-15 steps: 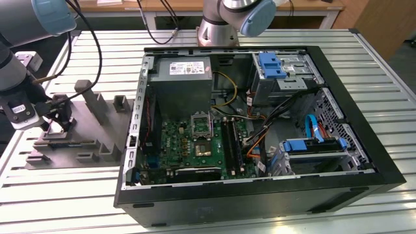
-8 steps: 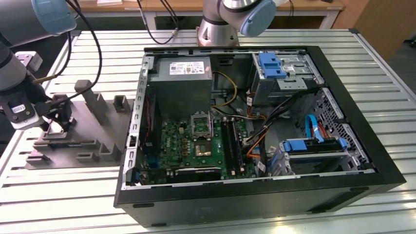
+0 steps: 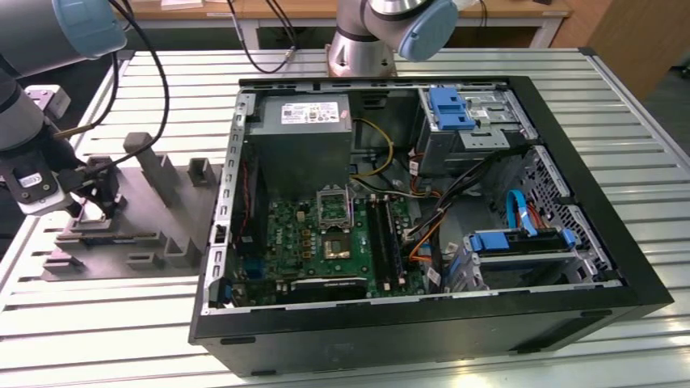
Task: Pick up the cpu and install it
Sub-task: 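Pick up the cpu and move it towards the insertion slot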
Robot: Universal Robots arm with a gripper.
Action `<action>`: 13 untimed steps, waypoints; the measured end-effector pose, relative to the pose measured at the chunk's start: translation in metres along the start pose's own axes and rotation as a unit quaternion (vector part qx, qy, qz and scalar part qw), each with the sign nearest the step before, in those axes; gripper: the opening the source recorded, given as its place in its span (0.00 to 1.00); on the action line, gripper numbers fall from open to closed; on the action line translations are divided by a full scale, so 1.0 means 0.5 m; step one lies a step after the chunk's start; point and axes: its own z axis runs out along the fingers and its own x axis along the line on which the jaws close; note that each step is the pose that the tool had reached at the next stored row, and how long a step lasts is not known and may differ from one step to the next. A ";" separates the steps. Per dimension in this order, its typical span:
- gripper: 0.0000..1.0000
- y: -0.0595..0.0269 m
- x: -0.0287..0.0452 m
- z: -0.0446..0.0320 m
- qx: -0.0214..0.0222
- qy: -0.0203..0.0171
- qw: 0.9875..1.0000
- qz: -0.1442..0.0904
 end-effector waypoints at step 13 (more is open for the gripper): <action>0.47 0.000 -0.004 0.000 0.000 0.000 1.000 0.004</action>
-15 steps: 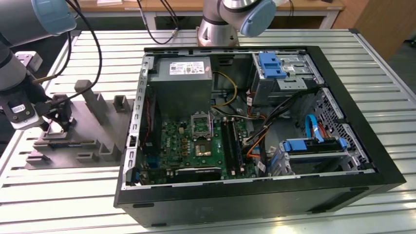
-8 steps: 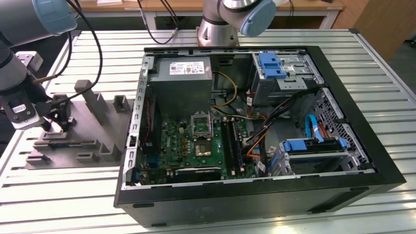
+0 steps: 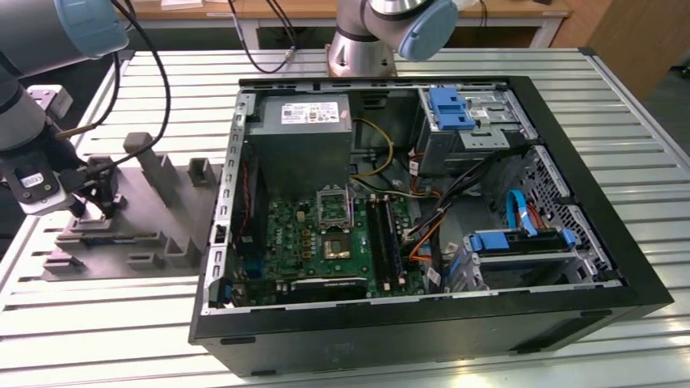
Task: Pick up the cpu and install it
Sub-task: 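Pick up the cpu and move it towards the insertion slot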
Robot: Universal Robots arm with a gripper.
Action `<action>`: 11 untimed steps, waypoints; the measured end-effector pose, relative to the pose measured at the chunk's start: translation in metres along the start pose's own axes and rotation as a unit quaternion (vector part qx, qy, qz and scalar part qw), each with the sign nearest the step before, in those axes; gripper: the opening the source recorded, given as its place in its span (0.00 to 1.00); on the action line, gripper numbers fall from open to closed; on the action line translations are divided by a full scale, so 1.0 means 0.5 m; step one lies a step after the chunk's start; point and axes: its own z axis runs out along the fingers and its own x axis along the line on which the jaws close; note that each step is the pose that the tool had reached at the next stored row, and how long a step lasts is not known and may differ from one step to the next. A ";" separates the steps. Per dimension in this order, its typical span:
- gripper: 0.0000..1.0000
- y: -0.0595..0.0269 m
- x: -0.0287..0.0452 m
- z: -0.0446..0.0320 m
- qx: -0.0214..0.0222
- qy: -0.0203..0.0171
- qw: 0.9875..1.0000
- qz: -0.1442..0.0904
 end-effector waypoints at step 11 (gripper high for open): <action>0.49 0.000 -0.001 0.000 0.000 -0.001 1.000 0.011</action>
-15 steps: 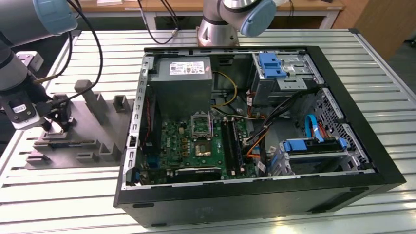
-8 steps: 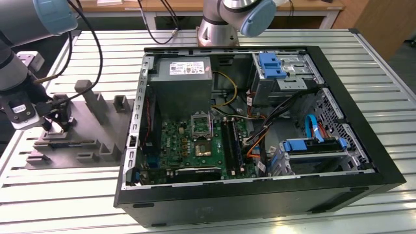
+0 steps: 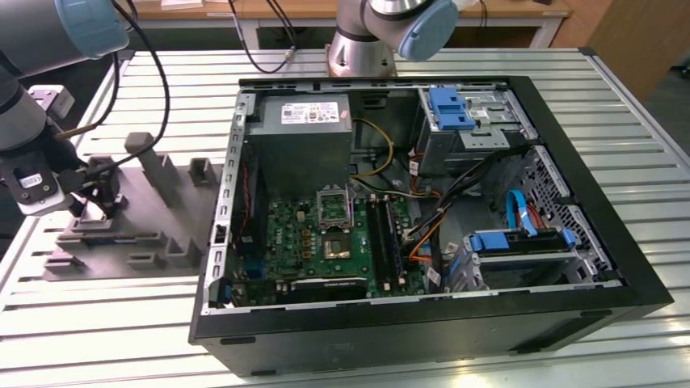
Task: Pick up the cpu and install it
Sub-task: 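Pick up the cpu and move it towards the insertion slot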
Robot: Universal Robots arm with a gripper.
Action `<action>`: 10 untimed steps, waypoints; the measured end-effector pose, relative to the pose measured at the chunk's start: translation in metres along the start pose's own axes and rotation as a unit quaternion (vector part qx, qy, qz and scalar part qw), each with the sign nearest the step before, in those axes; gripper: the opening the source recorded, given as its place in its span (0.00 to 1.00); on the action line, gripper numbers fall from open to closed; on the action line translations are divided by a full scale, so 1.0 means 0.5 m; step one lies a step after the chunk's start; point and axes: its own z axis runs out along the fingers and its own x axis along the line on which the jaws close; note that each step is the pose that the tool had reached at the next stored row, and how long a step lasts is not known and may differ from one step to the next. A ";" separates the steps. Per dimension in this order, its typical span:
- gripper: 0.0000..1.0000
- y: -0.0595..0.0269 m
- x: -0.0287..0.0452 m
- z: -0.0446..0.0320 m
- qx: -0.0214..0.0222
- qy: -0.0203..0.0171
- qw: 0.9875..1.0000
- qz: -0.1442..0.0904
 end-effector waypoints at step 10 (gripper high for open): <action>0.55 0.000 0.000 -0.004 0.000 0.000 1.000 0.000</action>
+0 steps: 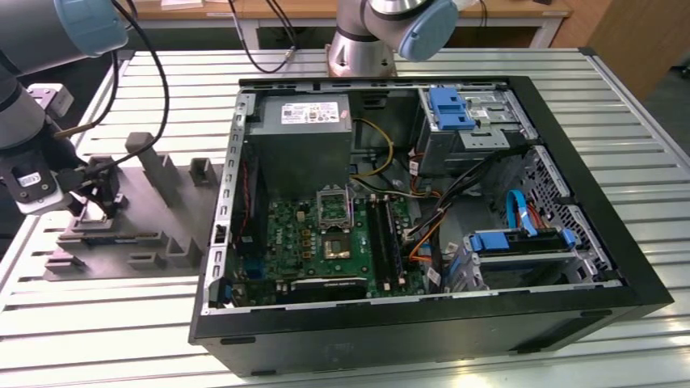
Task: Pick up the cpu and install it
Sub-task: 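Pick up the cpu and move it towards the insertion slot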
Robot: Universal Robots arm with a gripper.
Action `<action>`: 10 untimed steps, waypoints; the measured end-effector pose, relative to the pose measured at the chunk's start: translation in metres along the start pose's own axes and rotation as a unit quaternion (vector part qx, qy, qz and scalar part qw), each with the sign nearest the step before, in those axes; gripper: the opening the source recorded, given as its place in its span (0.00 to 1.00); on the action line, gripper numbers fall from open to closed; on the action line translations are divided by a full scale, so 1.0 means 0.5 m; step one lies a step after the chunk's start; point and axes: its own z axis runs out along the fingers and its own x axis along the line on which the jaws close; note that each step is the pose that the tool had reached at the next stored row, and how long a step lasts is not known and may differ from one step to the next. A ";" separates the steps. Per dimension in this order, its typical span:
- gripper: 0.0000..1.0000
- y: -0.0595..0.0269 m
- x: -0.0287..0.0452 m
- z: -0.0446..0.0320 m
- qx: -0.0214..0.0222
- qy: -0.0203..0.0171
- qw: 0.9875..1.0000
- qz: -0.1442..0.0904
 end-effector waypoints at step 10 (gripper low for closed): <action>0.47 0.000 0.000 0.000 0.000 0.000 1.000 0.000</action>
